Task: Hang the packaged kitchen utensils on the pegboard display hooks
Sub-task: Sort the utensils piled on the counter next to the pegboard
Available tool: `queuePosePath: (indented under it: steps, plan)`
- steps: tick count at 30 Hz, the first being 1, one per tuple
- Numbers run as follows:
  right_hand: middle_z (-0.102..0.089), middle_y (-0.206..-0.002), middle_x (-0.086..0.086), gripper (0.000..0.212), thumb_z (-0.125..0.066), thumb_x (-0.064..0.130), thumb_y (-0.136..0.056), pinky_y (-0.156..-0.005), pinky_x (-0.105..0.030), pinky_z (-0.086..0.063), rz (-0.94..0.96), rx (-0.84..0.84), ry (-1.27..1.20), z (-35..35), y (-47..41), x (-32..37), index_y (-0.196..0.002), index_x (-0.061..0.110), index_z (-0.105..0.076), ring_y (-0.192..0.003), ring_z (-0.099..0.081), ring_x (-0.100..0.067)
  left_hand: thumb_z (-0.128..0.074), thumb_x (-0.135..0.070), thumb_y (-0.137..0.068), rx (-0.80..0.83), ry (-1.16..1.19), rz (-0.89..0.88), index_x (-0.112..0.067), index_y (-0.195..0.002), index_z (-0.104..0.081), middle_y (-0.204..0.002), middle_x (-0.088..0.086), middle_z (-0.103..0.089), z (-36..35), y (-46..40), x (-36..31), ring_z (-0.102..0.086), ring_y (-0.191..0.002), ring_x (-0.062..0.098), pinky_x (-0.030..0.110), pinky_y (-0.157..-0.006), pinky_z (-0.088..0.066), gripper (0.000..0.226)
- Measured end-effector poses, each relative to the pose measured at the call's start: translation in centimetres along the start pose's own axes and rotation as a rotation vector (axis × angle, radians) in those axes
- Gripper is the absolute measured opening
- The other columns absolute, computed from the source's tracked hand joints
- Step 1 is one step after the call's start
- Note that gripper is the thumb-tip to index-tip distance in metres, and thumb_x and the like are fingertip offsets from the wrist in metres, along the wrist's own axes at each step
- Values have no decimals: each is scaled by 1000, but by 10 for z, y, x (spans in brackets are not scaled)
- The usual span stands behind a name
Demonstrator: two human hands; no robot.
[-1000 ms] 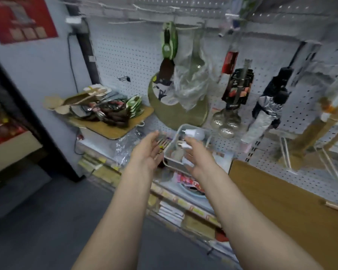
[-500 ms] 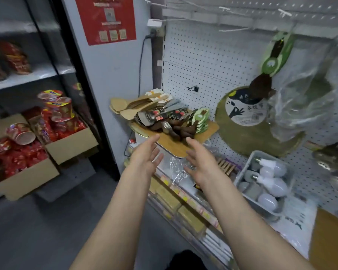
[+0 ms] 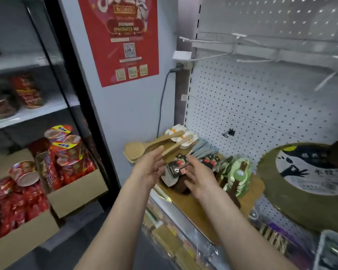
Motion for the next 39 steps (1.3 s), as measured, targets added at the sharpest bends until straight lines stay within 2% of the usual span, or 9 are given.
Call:
queuePosePath:
  steps: [5, 9, 14, 18, 22, 26, 32, 36, 39]
  plan:
    - [-68, -111, -2, 24, -75, 34, -91, -97, -40, -54, -38, -78, 14, -23, -59, 9, -109, 20, -68, -105, -63, -16, -75, -26, -89, 20, -32, 44, -18, -99, -65, -104, 0, -67, -8, -71, -21, -62, -99, 15, 27, -72, -52, 17]
    - [-67, -117, -5, 34, -74, 33, -92, -87, -34, -55, -58, -109, -13, -37, -96, 6, -121, 16, -65, -110, -63, -19, -74, -24, -90, 50, -120, 93, -19, -94, -64, -100, 0, -68, -19, -128, -28, -61, -96, 14, 35, -93, -51, 12]
    - [-65, -114, -2, 26, -64, 34, -98, -111, -41, -45, -52, -150, -45, -57, -147, 0, -118, 18, -62, -112, -60, -20, -73, -26, -92, 173, -286, 164, -20, -97, -67, -109, 2, -70, -39, -207, -39, -62, -103, 15, 34, -98, -50, 10]
    - [-65, -104, 3, 17, -62, 32, -101, -108, -35, -45, -85, -215, -143, -82, -179, -1, -112, 19, -62, -99, -62, -16, -68, -18, -96, 280, -381, 215, -15, -90, -66, -72, -1, -73, -52, -259, -47, -68, -70, 12, 26, -68, -57, 7]
    - [-67, -89, 5, 10, -58, 29, -103, -75, -22, -50, -106, -265, -224, -101, -204, -1, -94, 25, -61, -84, -61, -8, -65, -16, -98, 358, -486, 248, -10, -95, -68, -69, 1, -73, -60, -303, -52, -70, -56, 10, 20, -48, -54, 6]
    - [-68, -82, 6, 17, -57, 30, -104, -64, -19, -50, -139, -337, -264, -114, -221, -2, -90, 23, -63, -79, -62, -7, -70, -24, -94, 448, -659, 250, -14, -103, -72, -92, 5, -72, -69, -343, -47, -67, -82, 17, 27, -67, -56, 13]
    - [-72, -97, 1, 36, -42, 44, -107, -72, -22, -49, -179, -370, -273, -127, -245, -11, -102, 19, -68, -90, -64, -10, -72, -27, -93, 556, -800, 245, -25, -99, -71, -100, -3, -70, -74, -373, -40, -63, -99, 17, 40, -99, -51, 7]
    - [-65, -112, 6, 56, -31, 55, -106, -103, -30, -37, -215, -388, -203, -135, -261, -20, -130, 18, -65, -107, -55, -10, -70, -31, -95, 585, -824, 271, -31, -93, -66, -100, -8, -66, -75, -384, -39, -60, -103, 15, 40, -103, -49, 4]
    - [-65, -103, 8, 58, -29, 55, -107, -86, -24, -43, -235, -408, -208, -141, -267, -21, -136, 17, -61, -94, -55, -5, -69, -32, -95, 601, -827, 287, -33, -93, -65, -100, -9, -66, -75, -391, -39, -59, -102, 14, 40, -103, -49, 5]
Point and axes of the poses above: each hand's wrist, its own y-axis away from the middle knuckle, its own z-axis out of the back of the hand, x = y × z, the point moved 2 cm from there along -y, towards the middle knuckle
